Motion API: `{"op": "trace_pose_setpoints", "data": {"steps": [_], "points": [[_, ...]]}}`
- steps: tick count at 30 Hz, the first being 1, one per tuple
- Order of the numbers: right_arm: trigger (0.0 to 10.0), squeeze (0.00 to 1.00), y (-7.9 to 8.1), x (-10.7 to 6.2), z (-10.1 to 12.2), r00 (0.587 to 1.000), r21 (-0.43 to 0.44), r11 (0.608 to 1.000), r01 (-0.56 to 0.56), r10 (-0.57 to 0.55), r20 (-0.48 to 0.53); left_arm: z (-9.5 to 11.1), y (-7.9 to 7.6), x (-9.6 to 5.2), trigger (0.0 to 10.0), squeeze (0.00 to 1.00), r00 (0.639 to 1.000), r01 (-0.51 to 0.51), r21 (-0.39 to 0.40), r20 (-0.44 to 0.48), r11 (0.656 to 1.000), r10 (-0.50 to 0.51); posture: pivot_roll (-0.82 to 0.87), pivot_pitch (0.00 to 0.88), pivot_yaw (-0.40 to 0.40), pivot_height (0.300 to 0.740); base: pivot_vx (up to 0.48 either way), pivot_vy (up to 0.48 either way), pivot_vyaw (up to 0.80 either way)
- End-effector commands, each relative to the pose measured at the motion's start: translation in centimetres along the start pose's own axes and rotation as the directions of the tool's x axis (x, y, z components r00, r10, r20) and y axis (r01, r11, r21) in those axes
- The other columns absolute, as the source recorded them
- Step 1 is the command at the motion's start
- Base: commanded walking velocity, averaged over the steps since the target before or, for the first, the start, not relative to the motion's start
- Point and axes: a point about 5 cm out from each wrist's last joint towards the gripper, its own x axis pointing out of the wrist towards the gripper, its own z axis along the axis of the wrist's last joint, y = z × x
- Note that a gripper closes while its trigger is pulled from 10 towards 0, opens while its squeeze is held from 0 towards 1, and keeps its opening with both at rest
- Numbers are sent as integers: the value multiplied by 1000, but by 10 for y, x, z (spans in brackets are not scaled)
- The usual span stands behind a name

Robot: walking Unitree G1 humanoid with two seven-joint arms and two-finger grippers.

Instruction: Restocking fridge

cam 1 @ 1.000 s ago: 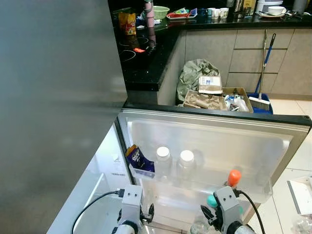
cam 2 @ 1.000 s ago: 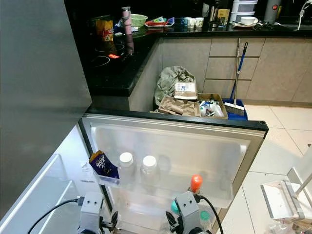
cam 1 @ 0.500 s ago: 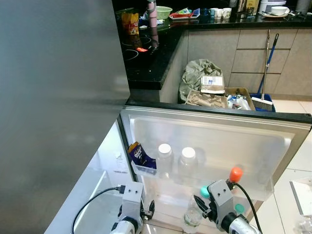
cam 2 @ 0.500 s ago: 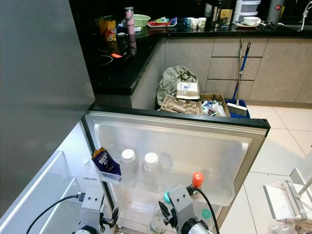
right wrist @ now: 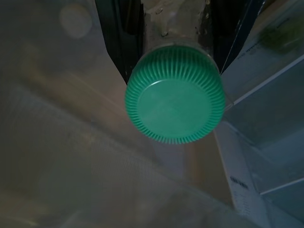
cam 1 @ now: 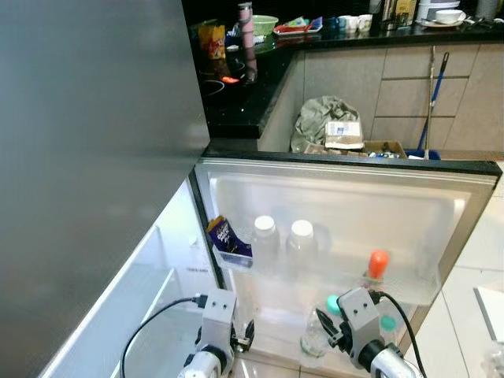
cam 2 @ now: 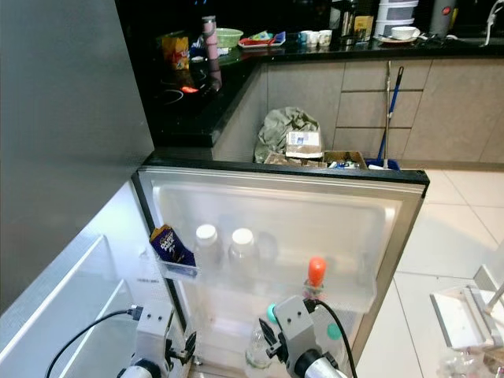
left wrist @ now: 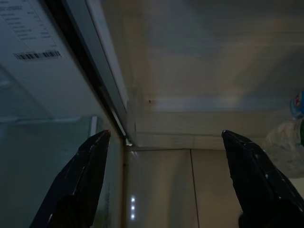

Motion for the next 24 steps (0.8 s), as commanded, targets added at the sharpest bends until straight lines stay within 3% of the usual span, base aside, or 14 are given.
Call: {"op": "trace_pose_setpoints", "data": {"steps": [1,15,24], "points": [[10000,0,3,2,4,1000,-14,1000,-14,15,27,-6,7,-3,10000,0,999,-11,16,-31,1000,12,20,58,78,626,0,0,0],[10000,0,2,9,12,999,-83,997,-8,11,45,-7,9,-3,10000,0,999,-16,20,-33,1000,16,19,56,81,616,0,0,0],[10000,0,-10,14,36,986,-113,993,45,-25,166,-6,9,-3,10000,0,999,-12,22,-29,1000,13,20,57,82,616,0,0,0]]}}
